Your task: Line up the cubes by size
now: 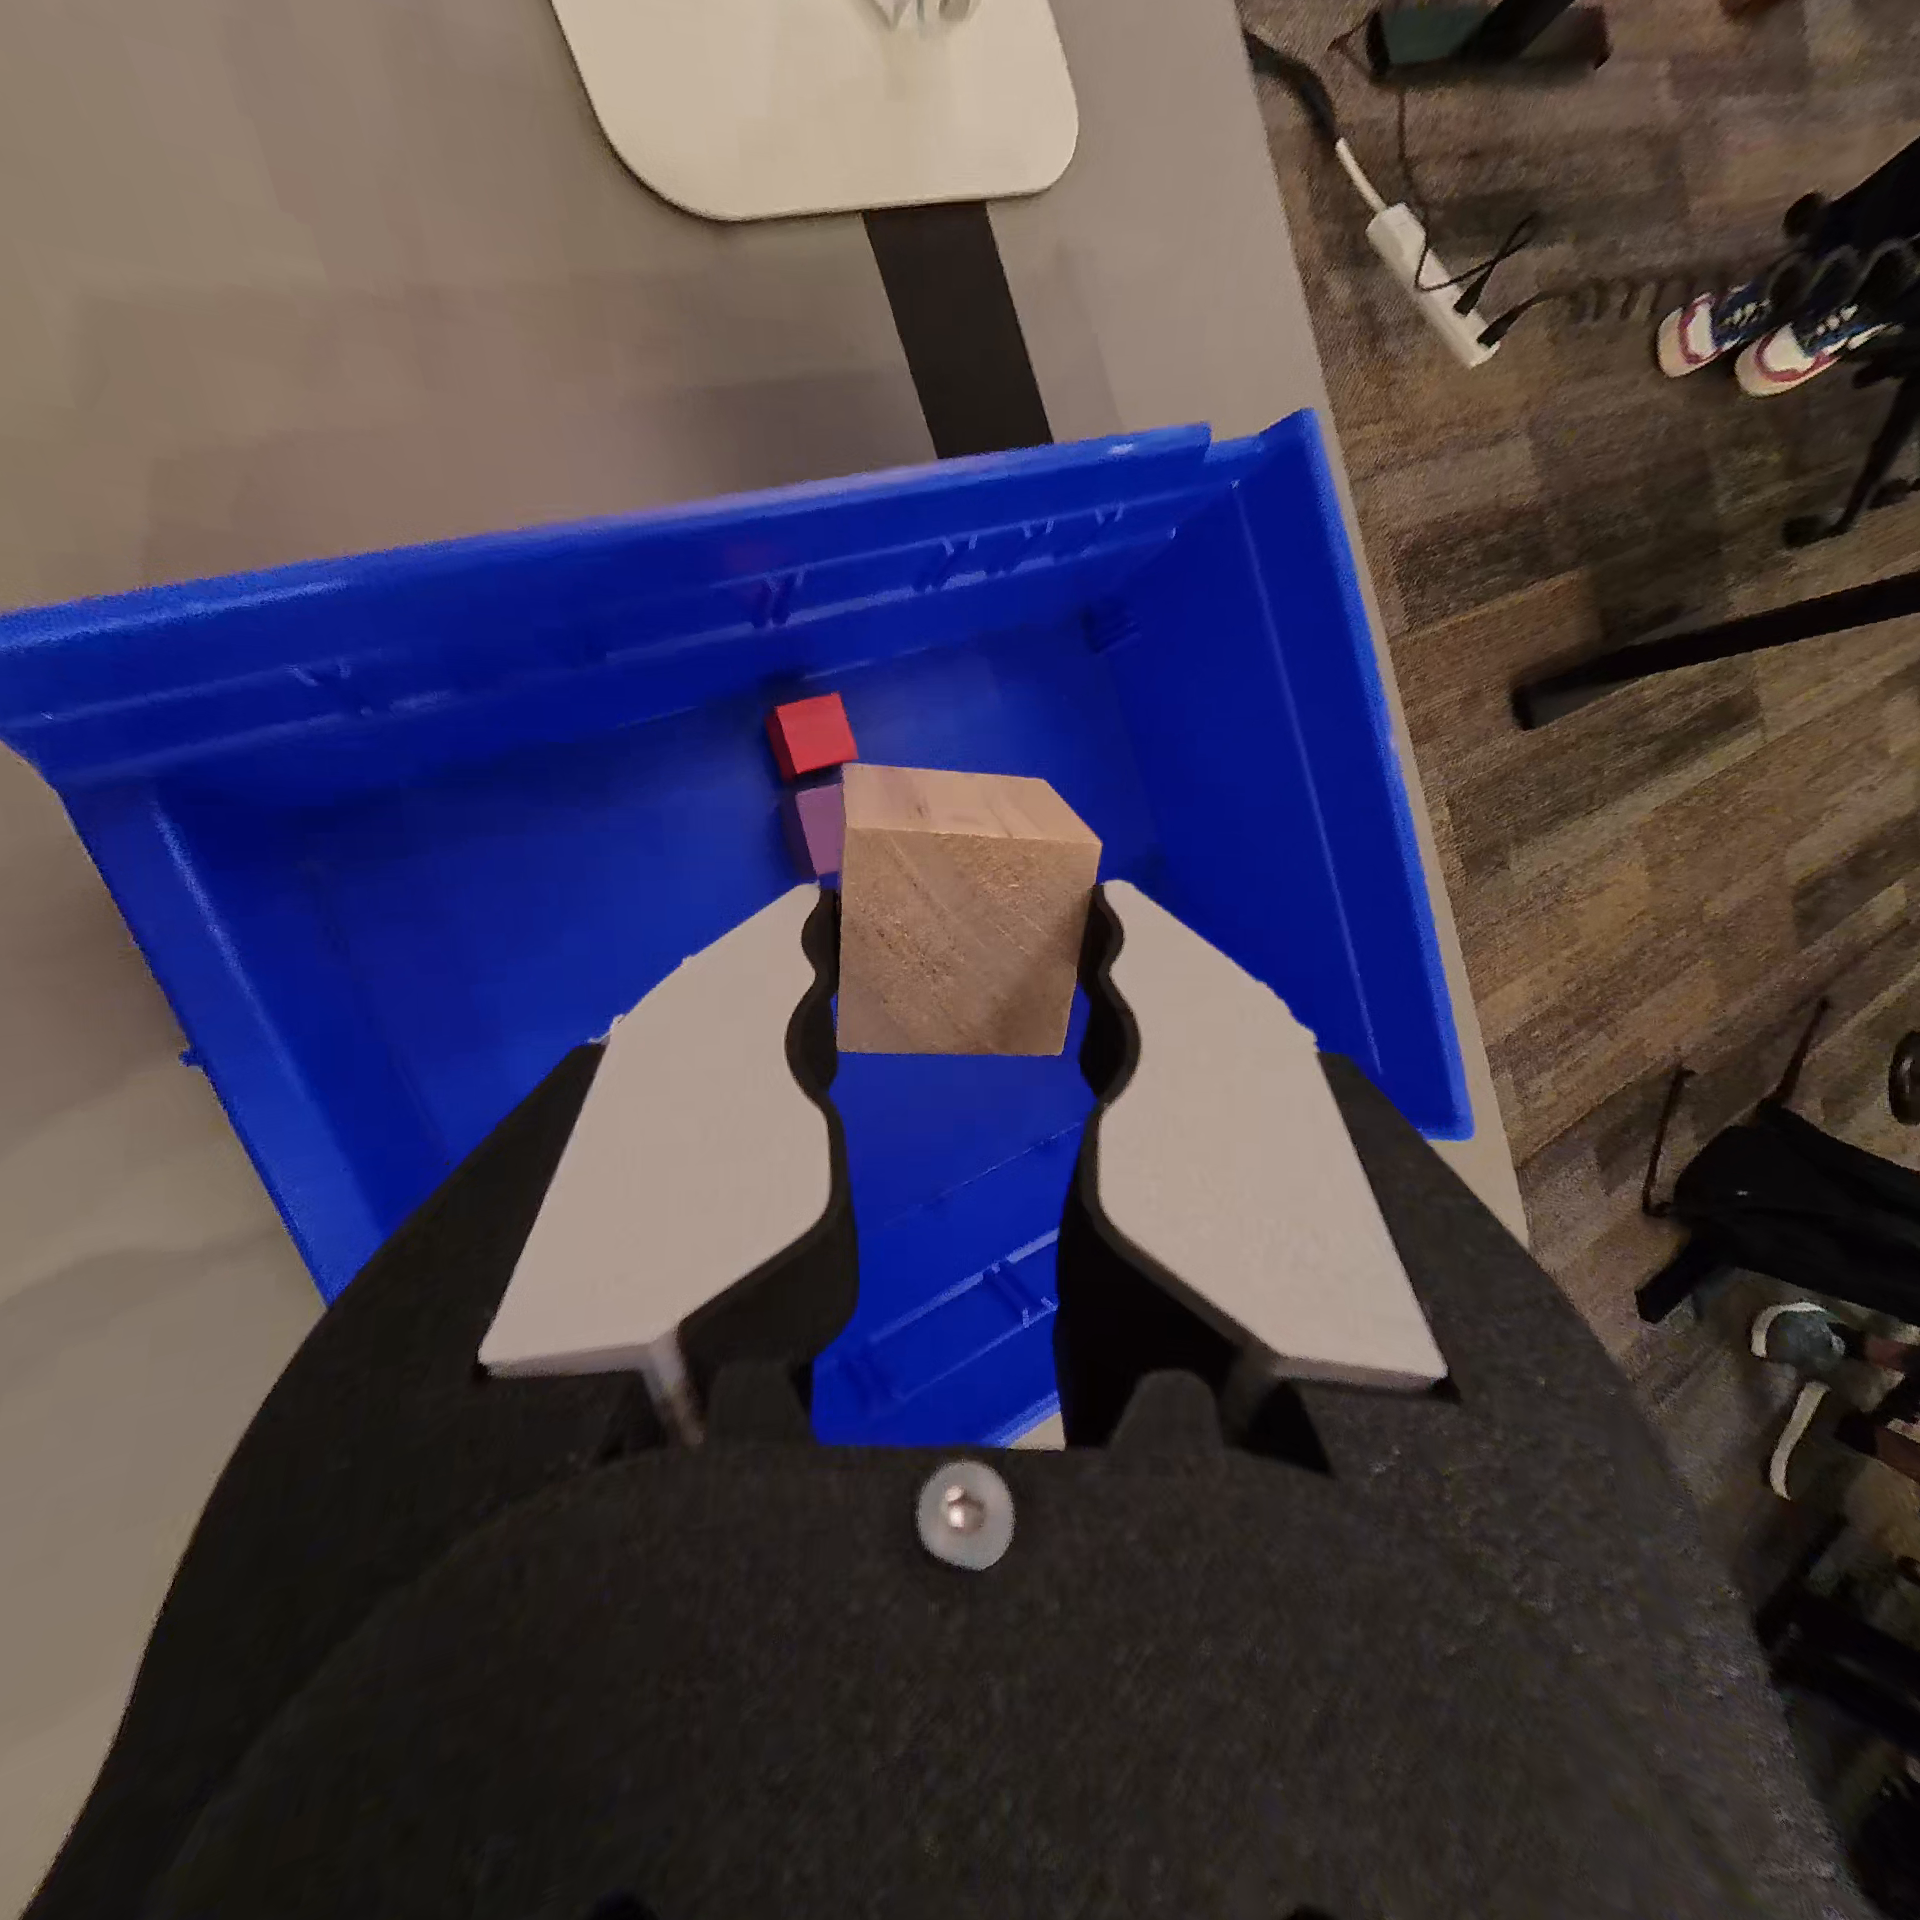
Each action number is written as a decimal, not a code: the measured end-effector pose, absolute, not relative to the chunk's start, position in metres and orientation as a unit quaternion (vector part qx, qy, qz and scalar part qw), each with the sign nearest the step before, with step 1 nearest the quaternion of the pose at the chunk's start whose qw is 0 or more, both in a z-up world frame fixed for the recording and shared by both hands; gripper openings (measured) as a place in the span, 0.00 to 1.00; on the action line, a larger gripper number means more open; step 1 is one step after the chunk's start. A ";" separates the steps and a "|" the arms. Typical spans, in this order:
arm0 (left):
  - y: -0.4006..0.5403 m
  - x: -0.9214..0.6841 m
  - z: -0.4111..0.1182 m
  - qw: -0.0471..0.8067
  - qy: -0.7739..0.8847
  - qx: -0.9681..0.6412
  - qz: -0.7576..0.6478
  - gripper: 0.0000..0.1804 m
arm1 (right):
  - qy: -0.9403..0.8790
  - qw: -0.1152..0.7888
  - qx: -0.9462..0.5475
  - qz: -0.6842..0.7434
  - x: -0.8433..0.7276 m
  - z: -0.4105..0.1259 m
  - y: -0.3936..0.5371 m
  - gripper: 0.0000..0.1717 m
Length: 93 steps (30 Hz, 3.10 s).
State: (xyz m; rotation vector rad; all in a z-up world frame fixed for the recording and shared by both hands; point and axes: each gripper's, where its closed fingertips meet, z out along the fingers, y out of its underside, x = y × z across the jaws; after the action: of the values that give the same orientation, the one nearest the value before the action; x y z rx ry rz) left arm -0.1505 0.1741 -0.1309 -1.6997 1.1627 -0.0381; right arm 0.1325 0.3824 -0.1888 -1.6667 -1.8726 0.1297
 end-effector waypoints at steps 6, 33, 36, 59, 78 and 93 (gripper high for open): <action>0.175 -0.150 -0.134 0.510 0.486 -0.709 -0.016 0.11 | -0.732 0.250 -0.633 0.030 0.137 -0.217 0.387 0.26; 0.178 -0.151 -0.146 0.493 0.495 -0.716 -0.013 0.10 | -0.814 0.060 -0.577 -0.023 0.156 -0.298 0.403 0.26; 0.178 -0.151 -0.147 0.492 0.495 -0.716 -0.013 0.10 | -0.819 0.058 -0.570 -0.022 0.154 -0.298 0.403 0.26; 0.175 -0.164 -0.133 0.507 0.482 -0.715 -0.004 0.13 | -0.805 0.181 -0.562 -0.066 0.135 -0.228 0.395 0.30; 0.145 -0.298 -0.080 0.540 0.359 -0.749 0.140 0.15 | -0.674 0.493 -0.480 0.271 -0.070 -0.151 0.153 0.00; 0.160 -0.277 -0.112 0.497 0.411 -0.753 0.129 0.18 | -0.568 0.547 -0.478 0.387 -0.135 -0.226 0.145 0.00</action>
State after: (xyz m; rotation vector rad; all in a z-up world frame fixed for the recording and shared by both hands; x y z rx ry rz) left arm -0.2771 0.1595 -0.1122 -1.8243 0.9965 0.3133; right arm -0.1350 0.1448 -0.2257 -1.1330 -1.3462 0.9173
